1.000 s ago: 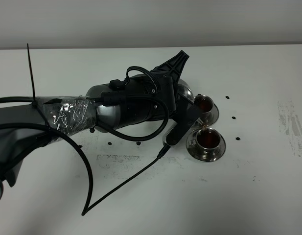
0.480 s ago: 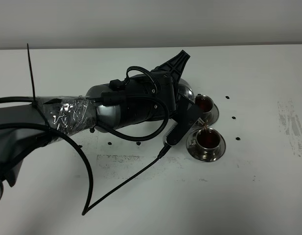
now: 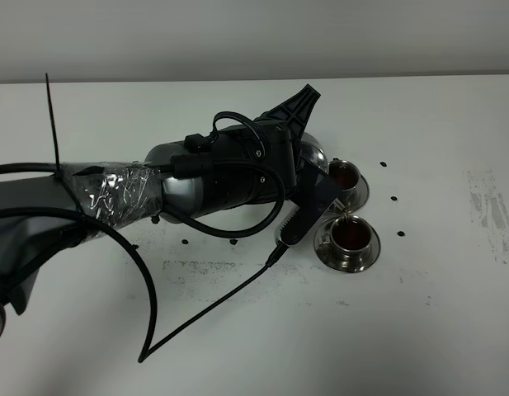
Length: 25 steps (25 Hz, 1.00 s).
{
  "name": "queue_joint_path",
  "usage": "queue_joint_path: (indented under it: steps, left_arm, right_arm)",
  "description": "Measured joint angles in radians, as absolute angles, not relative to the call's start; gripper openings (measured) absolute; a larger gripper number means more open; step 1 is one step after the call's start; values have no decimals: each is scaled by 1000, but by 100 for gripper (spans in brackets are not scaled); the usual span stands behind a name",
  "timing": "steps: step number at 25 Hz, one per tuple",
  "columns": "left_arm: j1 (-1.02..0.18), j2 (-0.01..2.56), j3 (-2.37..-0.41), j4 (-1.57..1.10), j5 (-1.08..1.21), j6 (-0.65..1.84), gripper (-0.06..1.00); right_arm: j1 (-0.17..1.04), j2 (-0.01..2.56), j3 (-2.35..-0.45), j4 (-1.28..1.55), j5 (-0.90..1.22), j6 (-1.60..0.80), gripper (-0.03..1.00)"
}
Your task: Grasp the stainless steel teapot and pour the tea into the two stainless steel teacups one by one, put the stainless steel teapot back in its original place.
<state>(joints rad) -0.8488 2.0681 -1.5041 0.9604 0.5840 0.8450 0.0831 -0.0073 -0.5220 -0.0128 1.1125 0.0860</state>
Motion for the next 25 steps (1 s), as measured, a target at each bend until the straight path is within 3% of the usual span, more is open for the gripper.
queue_joint_path:
  steps: [13,25]
  left_arm:
    - [-849,2058,-1504,846,586,792,19]
    - [-849,1893,-1504,537,820,360,19]
  right_arm:
    - [83,-7,-522,-13,1113,86,52]
    - [83,-7,-522,-13,1113,86,52]
